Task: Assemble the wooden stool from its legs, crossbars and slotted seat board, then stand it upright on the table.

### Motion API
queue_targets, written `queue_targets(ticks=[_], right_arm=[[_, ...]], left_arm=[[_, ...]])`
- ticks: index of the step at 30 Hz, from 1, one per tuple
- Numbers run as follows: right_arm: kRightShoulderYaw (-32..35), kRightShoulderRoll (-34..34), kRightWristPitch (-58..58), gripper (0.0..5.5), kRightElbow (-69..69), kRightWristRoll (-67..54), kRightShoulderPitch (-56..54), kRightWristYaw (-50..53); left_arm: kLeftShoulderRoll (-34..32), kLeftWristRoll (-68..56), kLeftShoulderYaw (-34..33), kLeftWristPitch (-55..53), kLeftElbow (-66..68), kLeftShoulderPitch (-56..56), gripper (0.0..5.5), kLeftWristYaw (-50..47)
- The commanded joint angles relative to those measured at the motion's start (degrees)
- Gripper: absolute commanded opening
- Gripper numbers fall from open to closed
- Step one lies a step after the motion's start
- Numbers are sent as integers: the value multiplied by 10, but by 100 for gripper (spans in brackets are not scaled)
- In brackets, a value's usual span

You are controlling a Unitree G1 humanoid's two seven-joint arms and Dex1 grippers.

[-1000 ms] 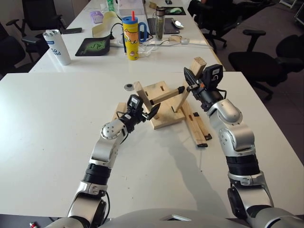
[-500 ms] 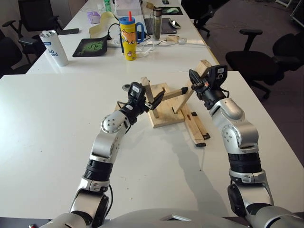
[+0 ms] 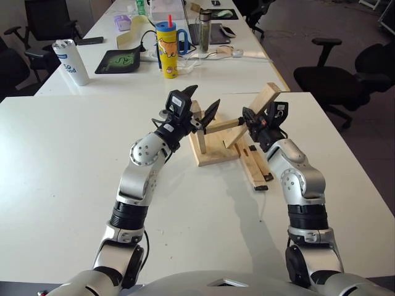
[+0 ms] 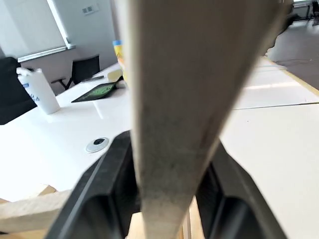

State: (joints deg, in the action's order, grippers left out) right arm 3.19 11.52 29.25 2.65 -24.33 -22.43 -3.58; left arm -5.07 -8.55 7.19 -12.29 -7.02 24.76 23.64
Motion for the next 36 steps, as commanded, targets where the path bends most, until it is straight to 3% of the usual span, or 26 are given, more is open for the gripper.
queue_targets(ticks=[1, 6, 16, 23, 28, 36], right_arm=[[-20, -4, 45, 219, -43, 31, 38, 2], [-38, 2, 43, 219, -58, 64, 46, -9], [34, -47, -86, 219, 2, 25, 12, -28], [51, -57, -100, 219, 2, 15, 3, -37], [60, -59, -101, 289, 6, 12, -5, -41], [110, -60, -94, 294, 20, -39, -67, -19]], left_arm=[[-2, -1, -2, -1, -4, 3, 360, -5], [-1, -2, -3, -1, -4, 3, 360, -9], [-2, -2, -3, 1, -2, -1, 360, -10], [-2, -2, -3, 5, 0, 1, 360, -9], [-3, -1, -3, 7, 3, 4, 360, -9], [-8, -4, -6, 0, -9, 10, 360, -9]])
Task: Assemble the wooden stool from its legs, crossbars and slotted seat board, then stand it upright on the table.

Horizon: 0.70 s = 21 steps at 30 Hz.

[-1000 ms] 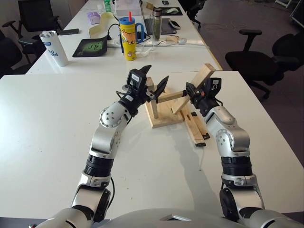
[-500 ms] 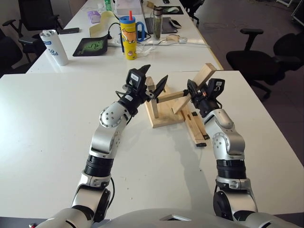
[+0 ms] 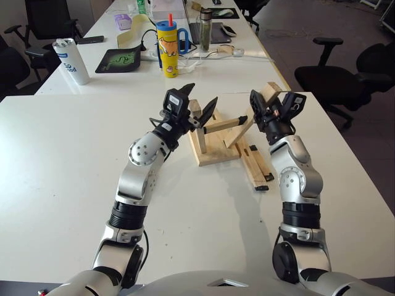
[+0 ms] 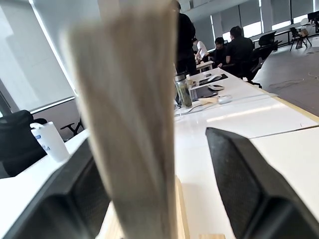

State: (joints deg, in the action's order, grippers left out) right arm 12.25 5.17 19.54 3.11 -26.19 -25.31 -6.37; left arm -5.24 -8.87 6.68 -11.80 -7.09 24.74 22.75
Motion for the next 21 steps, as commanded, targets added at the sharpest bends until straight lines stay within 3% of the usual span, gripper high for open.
queue_targets(ticks=[1, 7, 11, 15, 21], right_arm=[[36, 0, 8, 294, 14, -40, -56, 18], [90, 20, 20, 294, 13, -103, -143, 43], [134, 40, 30, 231, -30, -148, -190, 59], [138, 77, -1, 169, -100, -105, -179, 47], [124, 102, -67, 75, -188, -12, -130, 46]], left_arm=[[-8, -1, -3, -5, -13, 12, 360, -1], [-17, -15, -28, -15, -24, 23, 360, -6], [-12, -37, -49, -32, -42, 19, 360, -17], [-2, -70, -76, -55, -75, 17, 360, -43], [7, -168, -207, -74, -86, 59, 360, -129]])
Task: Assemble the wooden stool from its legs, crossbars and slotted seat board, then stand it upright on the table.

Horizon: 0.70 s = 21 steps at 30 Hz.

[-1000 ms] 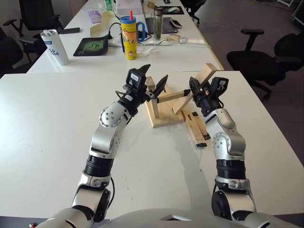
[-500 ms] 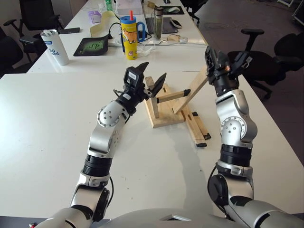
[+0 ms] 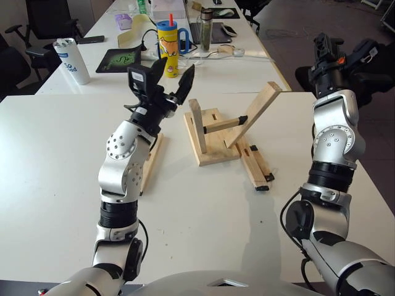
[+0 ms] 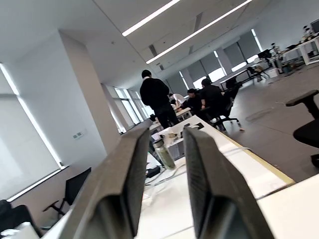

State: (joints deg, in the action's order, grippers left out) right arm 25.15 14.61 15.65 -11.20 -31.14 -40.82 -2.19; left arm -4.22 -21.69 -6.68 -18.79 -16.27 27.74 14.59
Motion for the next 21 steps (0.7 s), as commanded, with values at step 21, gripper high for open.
queue_targets(ticks=[21], right_arm=[[-205, -68, 69, 3, 34, 157, 187, -47]], left_arm=[[-66, 90, -54, 30, 101, -128, 360, -84]])
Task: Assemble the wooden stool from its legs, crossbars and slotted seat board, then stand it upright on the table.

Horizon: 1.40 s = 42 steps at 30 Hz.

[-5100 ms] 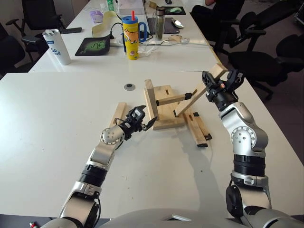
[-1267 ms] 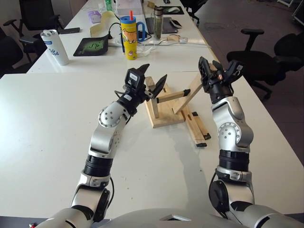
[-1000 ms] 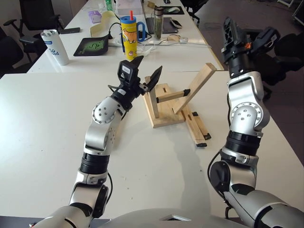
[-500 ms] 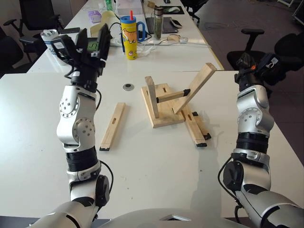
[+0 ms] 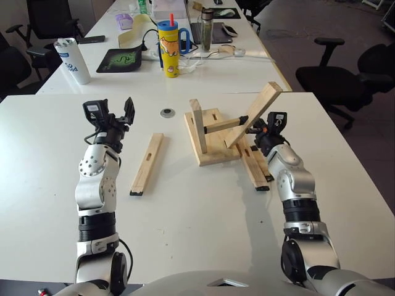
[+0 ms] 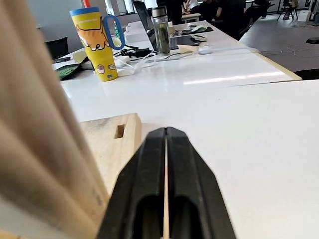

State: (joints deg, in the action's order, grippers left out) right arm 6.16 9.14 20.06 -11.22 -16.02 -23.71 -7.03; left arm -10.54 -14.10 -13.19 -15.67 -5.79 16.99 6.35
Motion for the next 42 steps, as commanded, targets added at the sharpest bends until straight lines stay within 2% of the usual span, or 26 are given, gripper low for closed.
queue_targets(ticks=[1, 9, 15, 20, 29, 33, 42], right_arm=[[-19, -16, 31, 3, 44, 5, 20, 1], [-32, -23, 46, 3, 67, 10, 34, -3], [-86, -19, 55, 3, 94, 37, 62, -36], [-70, 1, 52, 3, 62, 74, 60, -7], [30, 2, 14, 3, 44, 119, 67, 128], [25, -10, 17, 3, 54, 110, 67, 125], [3, -23, 14, 0, 74, 107, 69, 91]], left_arm=[[-3, 18, 15, -2, -2, -25, 360, -2], [-7, 37, 30, 5, 11, -30, 360, 4], [-11, 41, 31, 9, 18, -22, 360, 8], [-9, 42, 37, 8, 22, -19, 360, 10], [-24, 76, 13, -2, 52, -43, 360, -34], [-13, 72, 19, 2, 49, -59, 360, -30], [25, 62, 49, 10, 35, -73, 236, -19]])
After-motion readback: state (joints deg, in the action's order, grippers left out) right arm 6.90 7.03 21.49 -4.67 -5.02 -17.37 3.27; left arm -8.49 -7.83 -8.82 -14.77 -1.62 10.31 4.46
